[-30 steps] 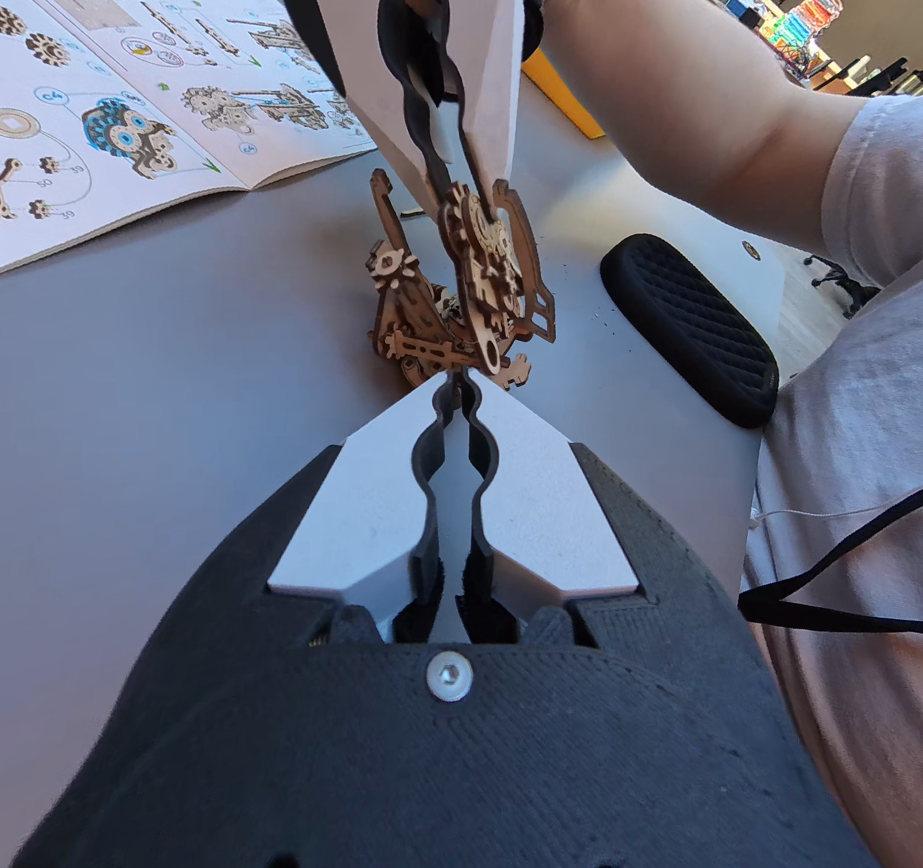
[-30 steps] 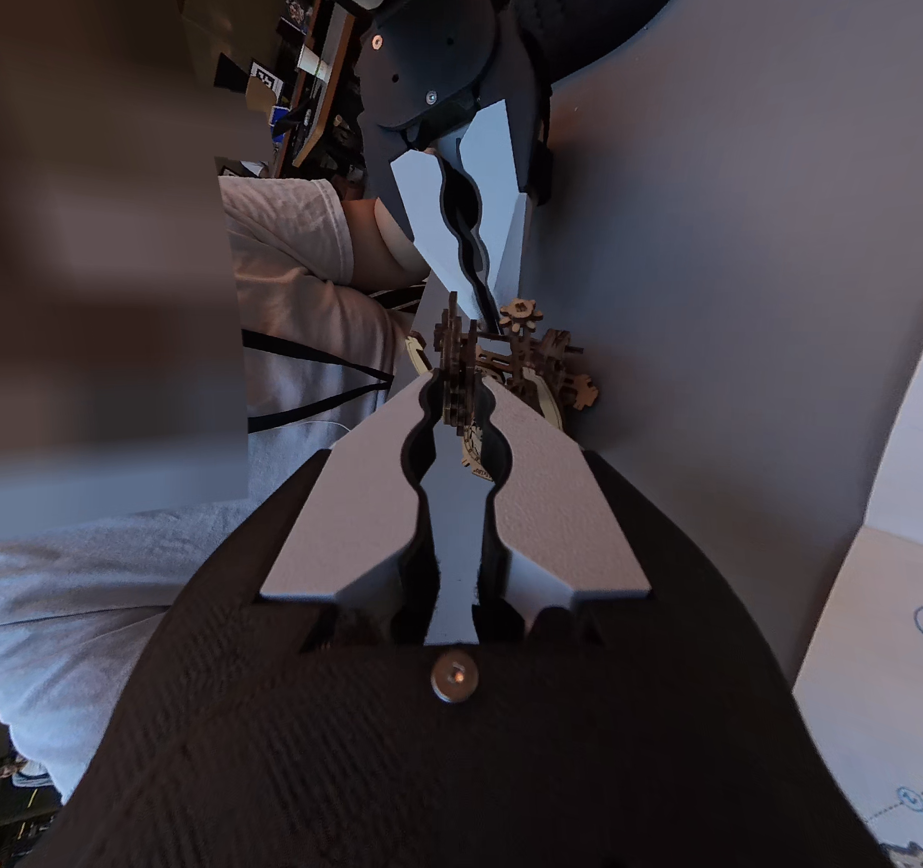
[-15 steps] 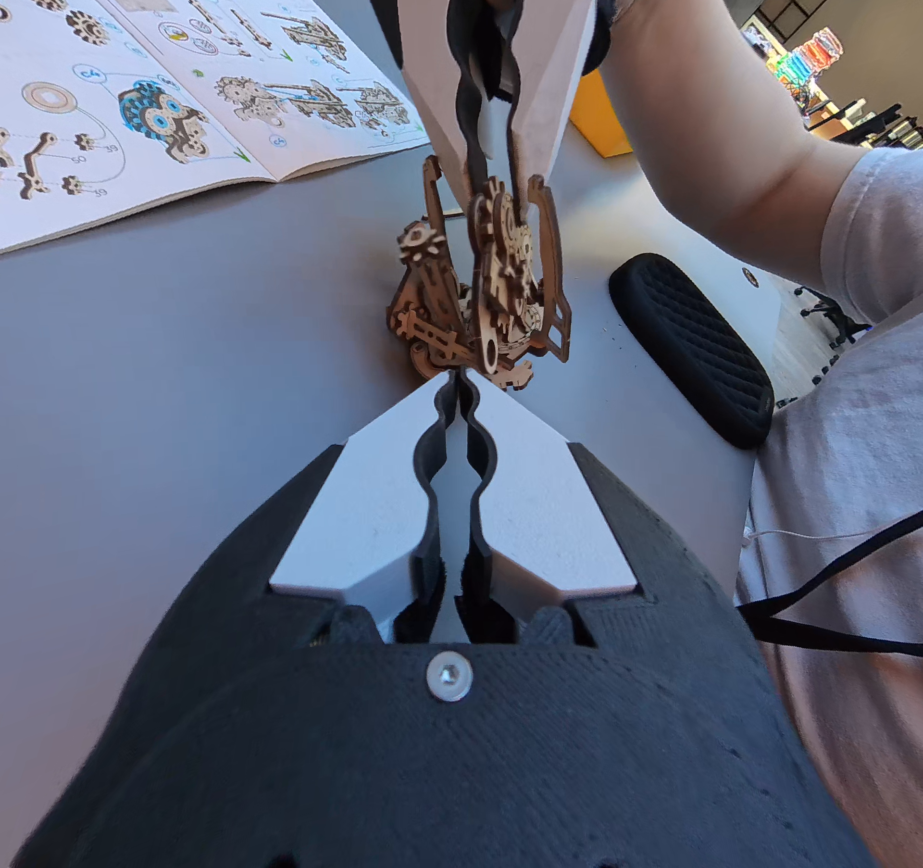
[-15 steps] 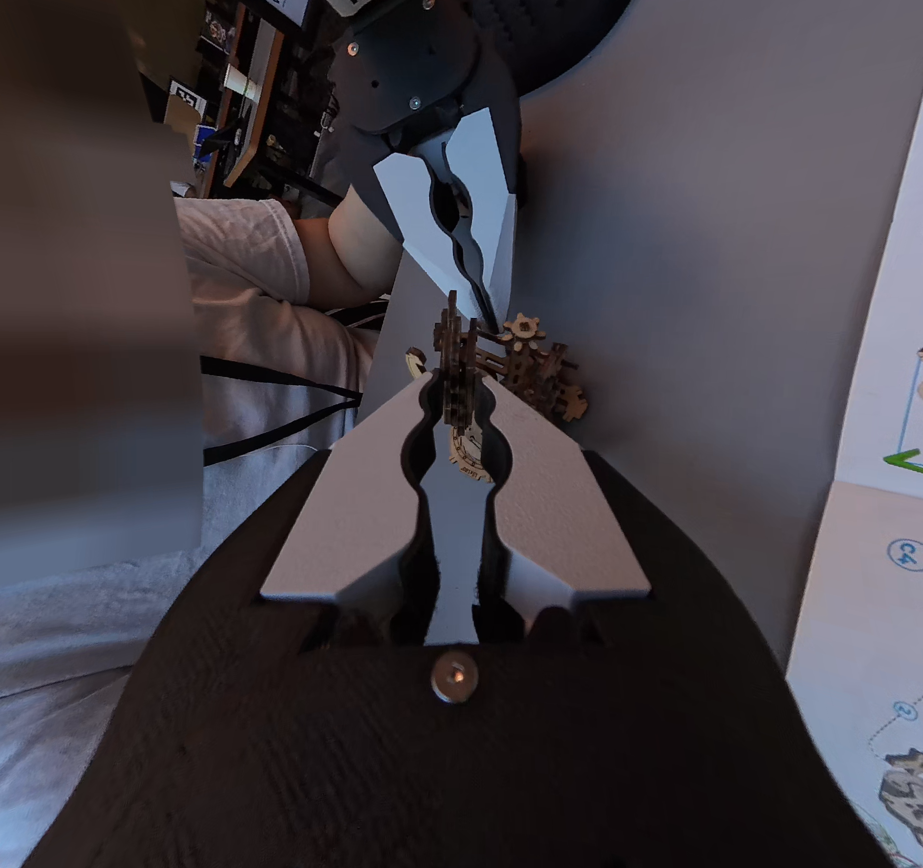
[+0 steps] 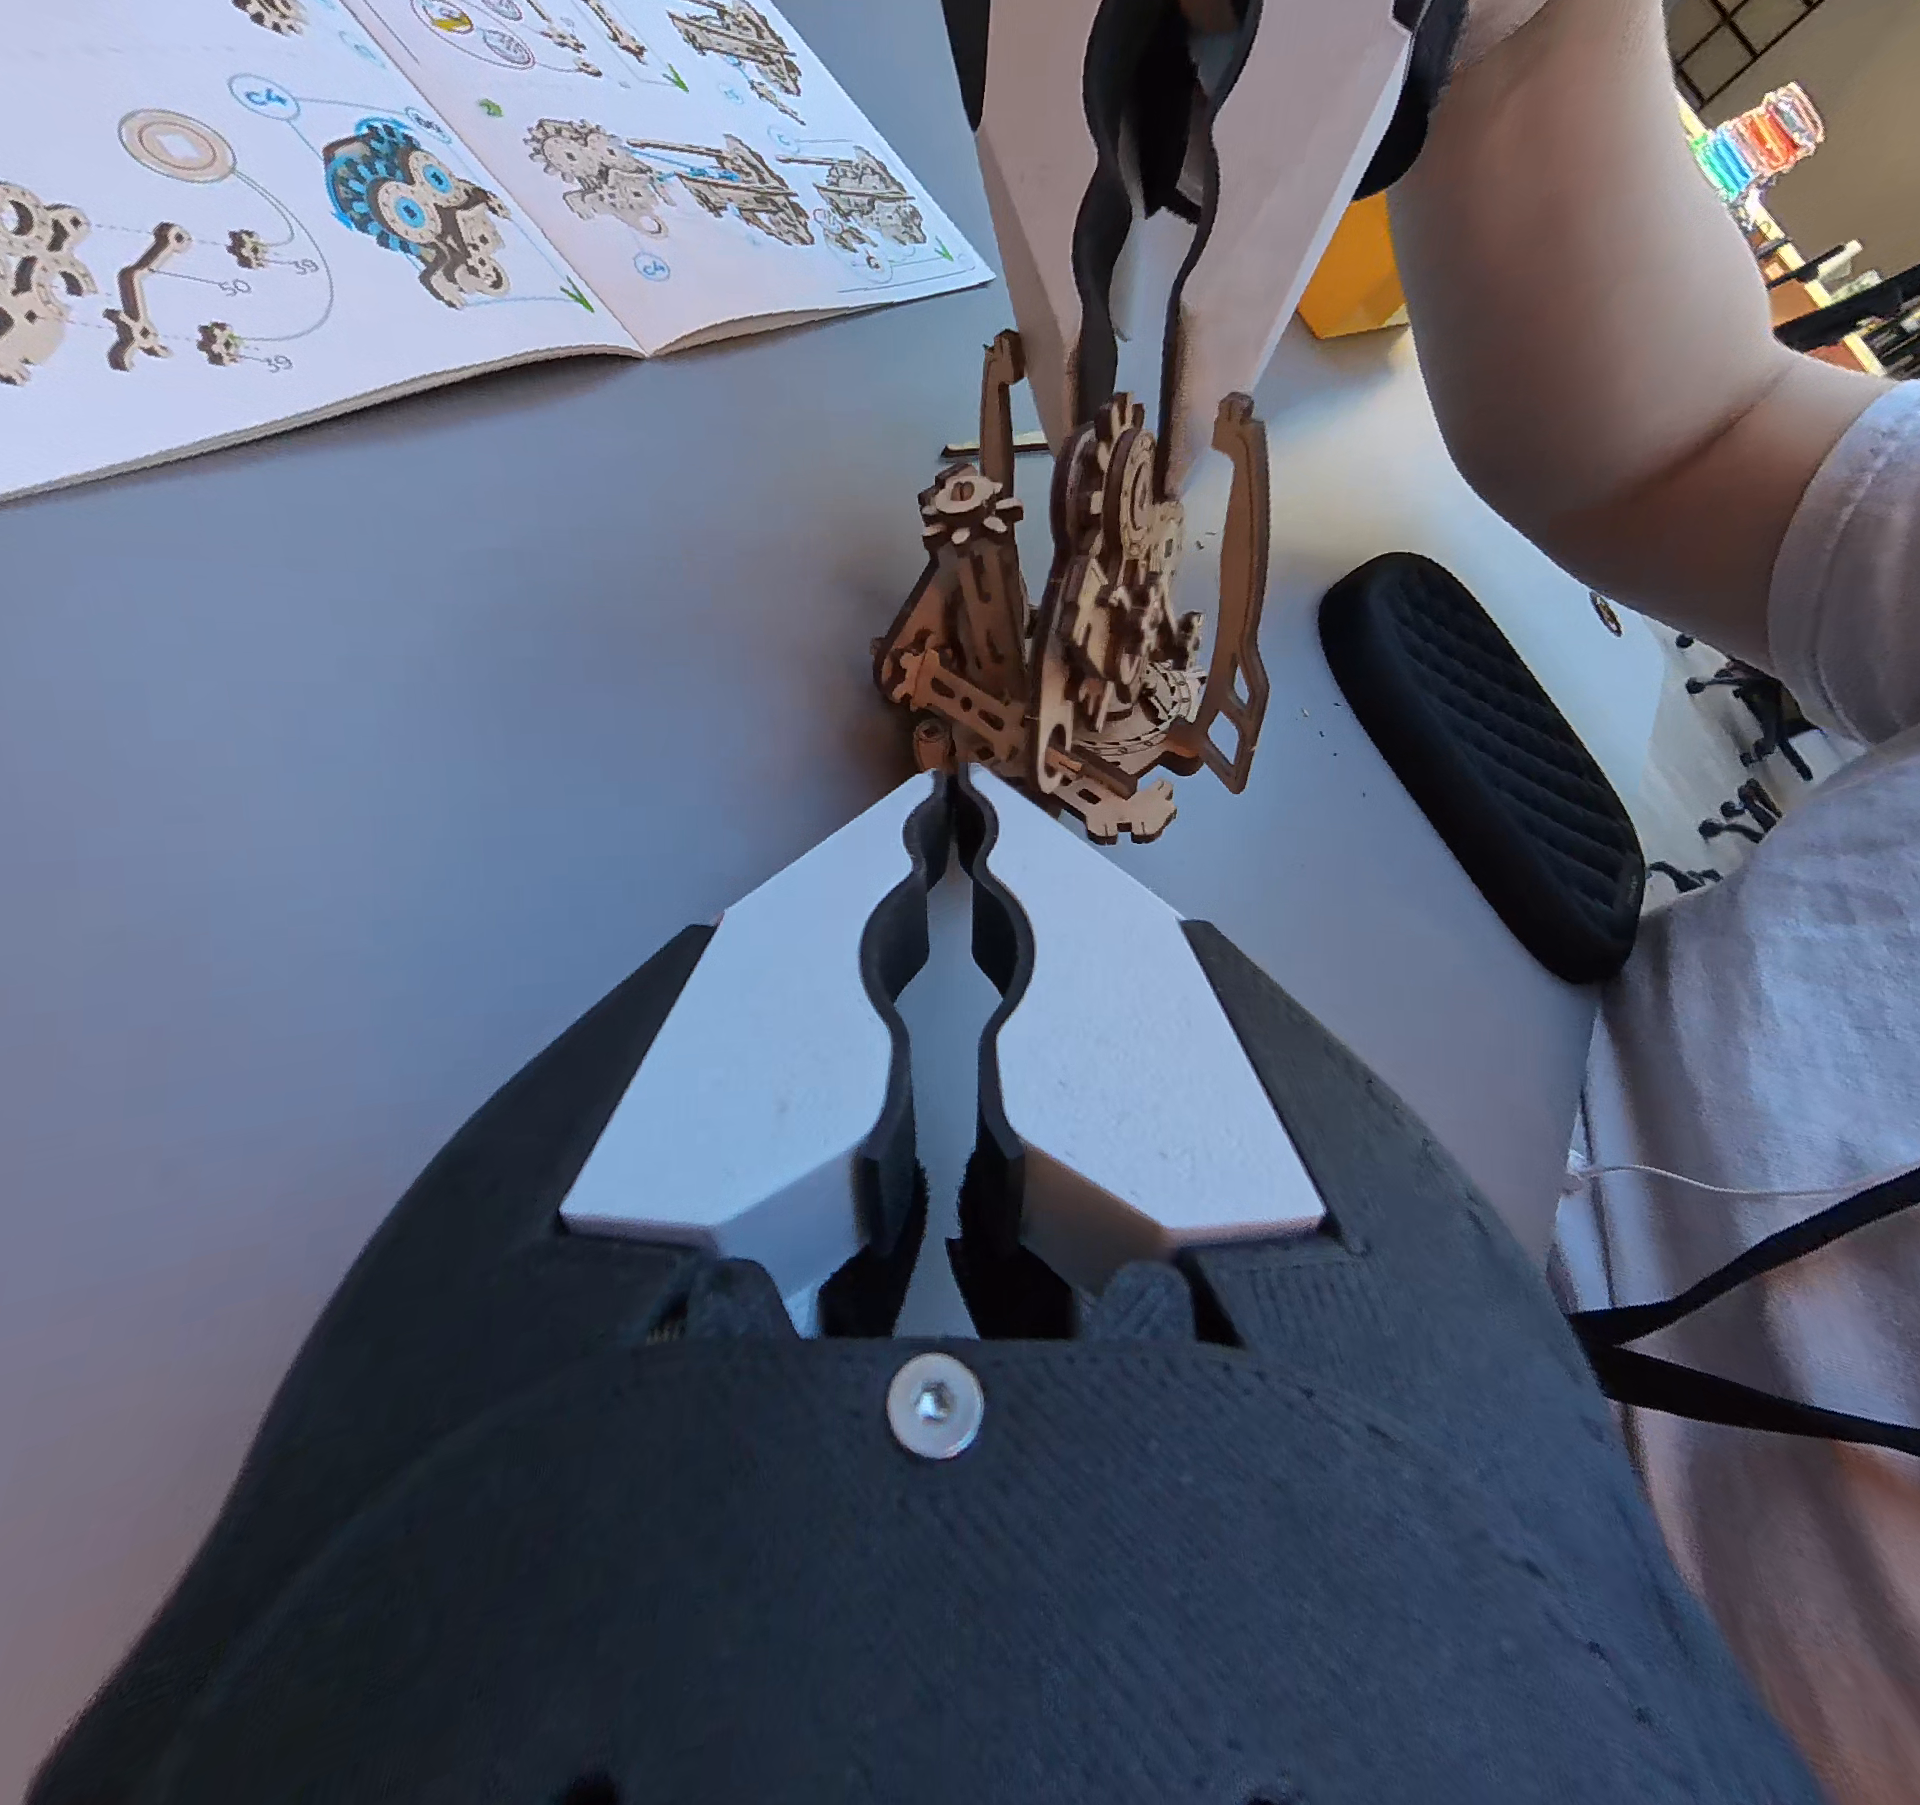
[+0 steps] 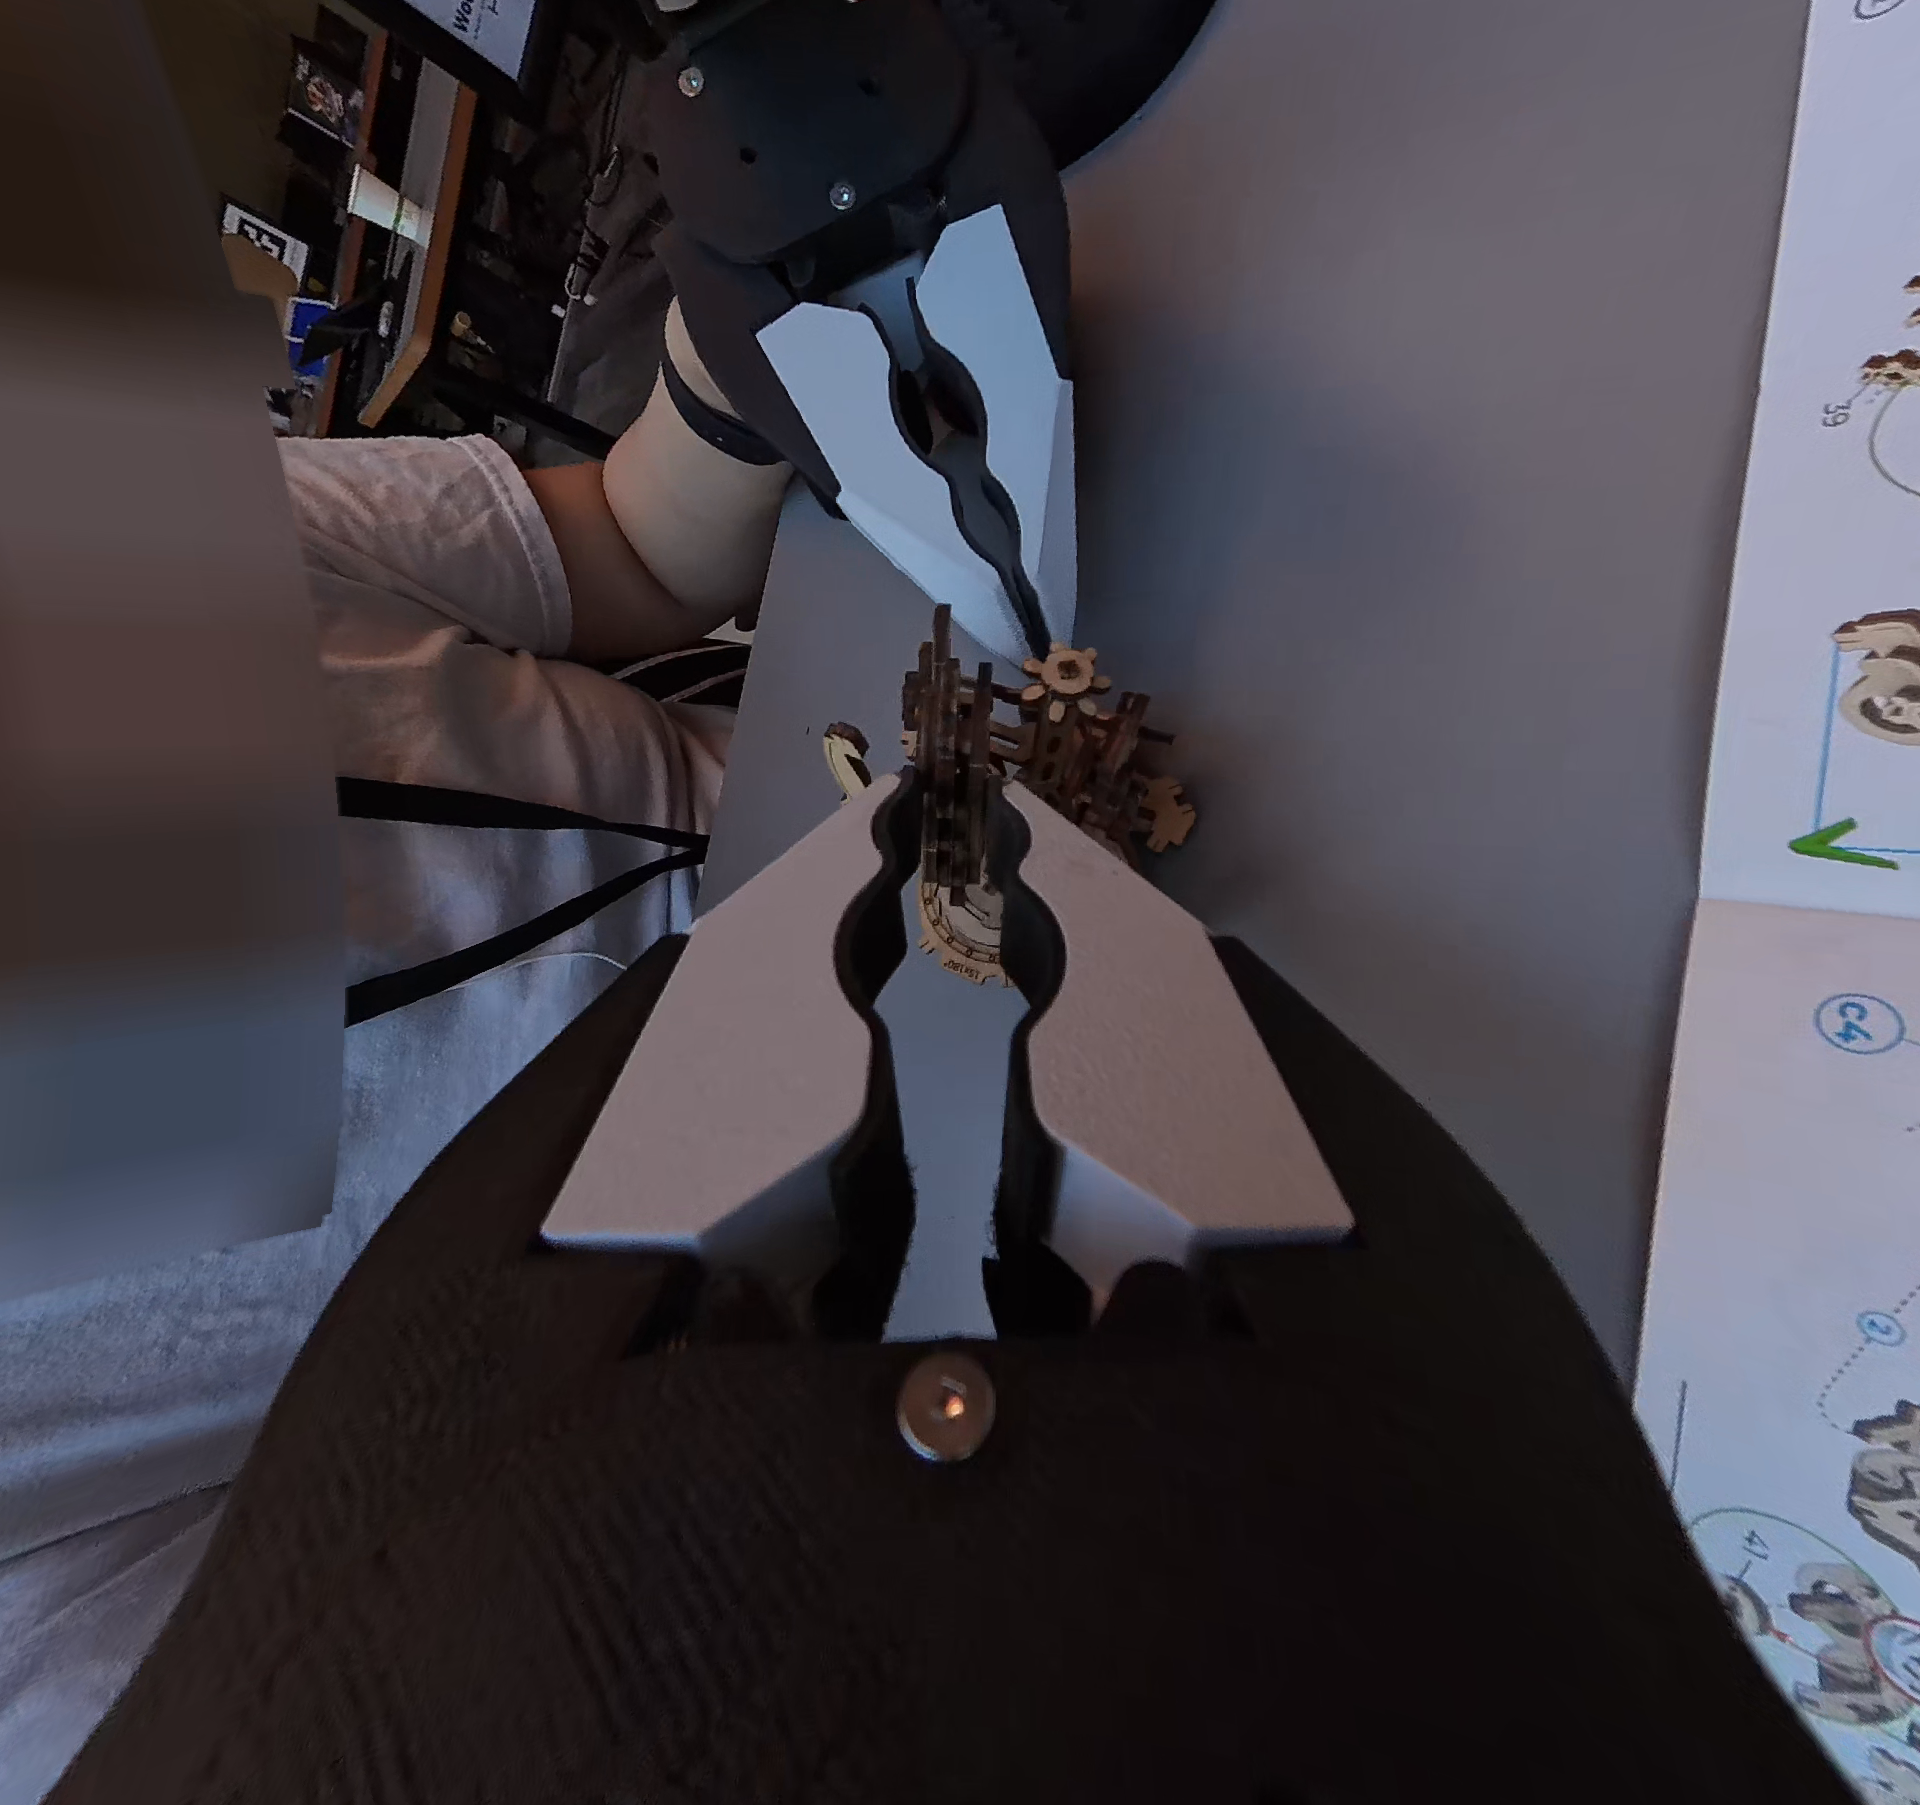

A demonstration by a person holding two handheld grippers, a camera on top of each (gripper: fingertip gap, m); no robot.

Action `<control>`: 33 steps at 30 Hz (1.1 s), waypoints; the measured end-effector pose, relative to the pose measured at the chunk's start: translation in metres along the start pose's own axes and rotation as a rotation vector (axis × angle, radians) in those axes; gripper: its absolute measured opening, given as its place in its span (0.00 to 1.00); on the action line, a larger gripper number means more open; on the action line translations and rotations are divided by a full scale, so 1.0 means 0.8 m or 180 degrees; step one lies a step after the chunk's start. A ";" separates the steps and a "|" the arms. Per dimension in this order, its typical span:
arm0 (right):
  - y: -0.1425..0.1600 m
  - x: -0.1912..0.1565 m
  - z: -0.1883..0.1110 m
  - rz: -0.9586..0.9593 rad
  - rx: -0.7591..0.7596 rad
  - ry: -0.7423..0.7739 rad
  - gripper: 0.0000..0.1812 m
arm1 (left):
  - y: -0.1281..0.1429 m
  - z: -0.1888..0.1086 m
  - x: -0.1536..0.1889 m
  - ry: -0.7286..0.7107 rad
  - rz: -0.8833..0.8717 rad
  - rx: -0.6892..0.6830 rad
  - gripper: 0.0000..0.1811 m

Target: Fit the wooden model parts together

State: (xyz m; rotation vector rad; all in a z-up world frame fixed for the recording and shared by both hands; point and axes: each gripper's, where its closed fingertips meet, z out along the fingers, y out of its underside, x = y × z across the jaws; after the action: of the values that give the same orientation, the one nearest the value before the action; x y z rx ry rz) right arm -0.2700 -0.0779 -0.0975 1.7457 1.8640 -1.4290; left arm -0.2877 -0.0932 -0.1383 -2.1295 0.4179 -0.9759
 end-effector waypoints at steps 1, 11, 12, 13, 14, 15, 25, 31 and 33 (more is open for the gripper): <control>0.000 0.001 0.000 0.0009 0.0020 0.0035 0.05 | 0.000 0.001 -0.001 -0.0033 0.0011 -0.0013 0.00; -0.002 0.004 -0.006 0.0156 0.0312 0.0369 0.06 | -0.001 0.004 -0.003 -0.0120 0.0019 0.0003 0.01; -0.001 0.004 -0.007 0.0158 0.0336 0.0397 0.05 | 0.000 0.004 -0.002 -0.0123 0.0017 0.0009 0.02; 0.000 0.004 -0.007 0.0156 0.0354 0.0428 0.05 | 0.000 0.005 0.000 -0.0124 0.0015 0.0014 0.02; 0.001 0.003 -0.007 0.0155 0.0373 0.0453 0.05 | 0.000 0.005 0.001 -0.0132 0.0013 0.0022 0.02; 0.001 0.002 -0.007 0.0156 0.0392 0.0478 0.05 | 0.000 0.005 0.001 -0.0158 0.0008 0.0036 0.02; 0.006 0.000 -0.008 0.0091 0.0425 0.0615 0.05 | -0.017 -0.022 0.001 -0.0818 0.0286 0.0435 0.09; 0.005 0.000 -0.007 0.0103 0.0442 0.0617 0.05 | -0.018 -0.016 0.018 -0.1256 0.0954 0.0192 0.10; 0.005 0.000 -0.007 0.0100 0.0452 0.0626 0.05 | -0.017 -0.010 0.014 -0.1367 0.1066 0.0113 0.07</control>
State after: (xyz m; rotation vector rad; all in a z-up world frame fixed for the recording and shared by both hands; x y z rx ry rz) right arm -0.2643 -0.0742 -0.0963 2.0408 1.8588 -1.4574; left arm -0.2865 -0.0947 -0.1191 -2.0761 0.5117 -0.3230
